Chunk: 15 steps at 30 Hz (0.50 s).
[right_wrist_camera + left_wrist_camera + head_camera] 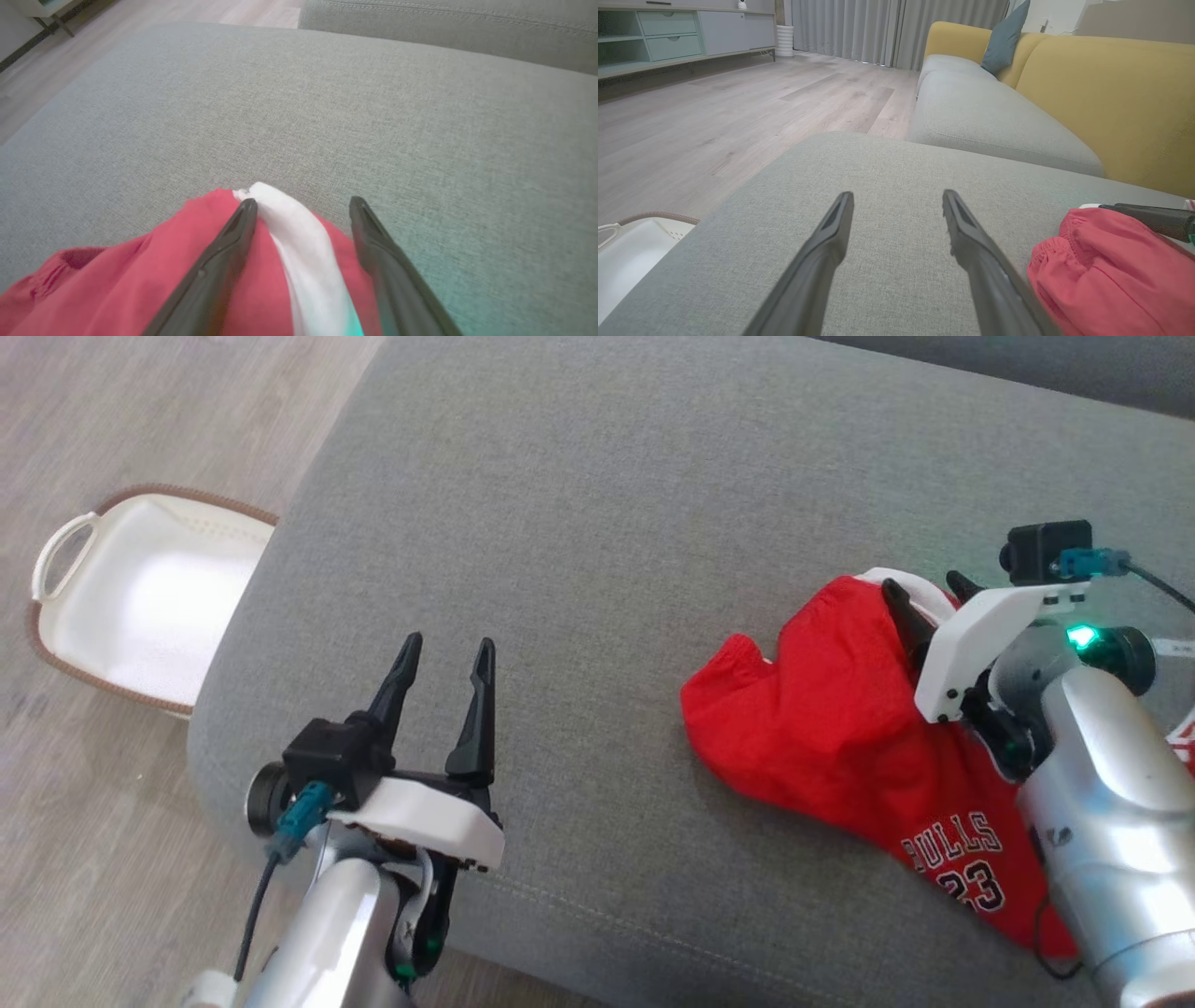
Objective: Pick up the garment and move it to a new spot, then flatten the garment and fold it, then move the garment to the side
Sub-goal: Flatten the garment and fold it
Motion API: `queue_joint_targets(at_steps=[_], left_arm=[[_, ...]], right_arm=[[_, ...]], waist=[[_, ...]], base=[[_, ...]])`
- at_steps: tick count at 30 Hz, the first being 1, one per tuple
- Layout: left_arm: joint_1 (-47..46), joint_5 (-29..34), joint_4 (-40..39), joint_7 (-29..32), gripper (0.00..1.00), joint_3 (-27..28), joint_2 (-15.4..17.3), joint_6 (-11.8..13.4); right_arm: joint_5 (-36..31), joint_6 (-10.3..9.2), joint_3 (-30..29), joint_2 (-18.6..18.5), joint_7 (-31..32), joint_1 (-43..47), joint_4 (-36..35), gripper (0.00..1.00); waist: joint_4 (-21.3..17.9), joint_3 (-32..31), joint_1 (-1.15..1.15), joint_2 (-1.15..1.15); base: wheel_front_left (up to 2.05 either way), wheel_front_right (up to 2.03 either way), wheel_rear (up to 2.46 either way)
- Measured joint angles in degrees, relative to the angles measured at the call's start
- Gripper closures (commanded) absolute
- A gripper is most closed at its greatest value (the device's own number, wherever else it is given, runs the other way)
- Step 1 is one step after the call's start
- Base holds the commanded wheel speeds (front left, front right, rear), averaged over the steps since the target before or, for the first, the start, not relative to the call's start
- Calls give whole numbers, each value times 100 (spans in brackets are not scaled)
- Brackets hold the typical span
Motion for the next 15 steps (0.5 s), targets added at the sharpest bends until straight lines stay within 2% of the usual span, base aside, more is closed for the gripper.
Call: queue_joint_targets(at_steps=[8, 9, 10, 15], left_arm=[[-1, -11, 0, 0, 0, -65, -1, 43], [-2, -11, 0, 0, 0, -67, -1, 43], [-2, -11, 0, 0, 0, -67, -1, 44], [-2, -11, 11, 0, 0, -65, -1, 48]], right_arm=[[428, 0, 467, -235, 176, -257, 570, 2], [521, 0, 528, -234, 202, -259, 599, 74], [597, 0, 592, -235, 198, -260, 613, 100], [704, 0, 829, -356, -202, -360, 626, 100]], waist=[[64, 92, 0, 0], [63, 95, 0, 0], [58, 97, 0, 0], [-1, 79, 0, 0]], base=[[0, 0, 0], [0, 0, 0], [0, 0, 0], [0, 0, 0]])
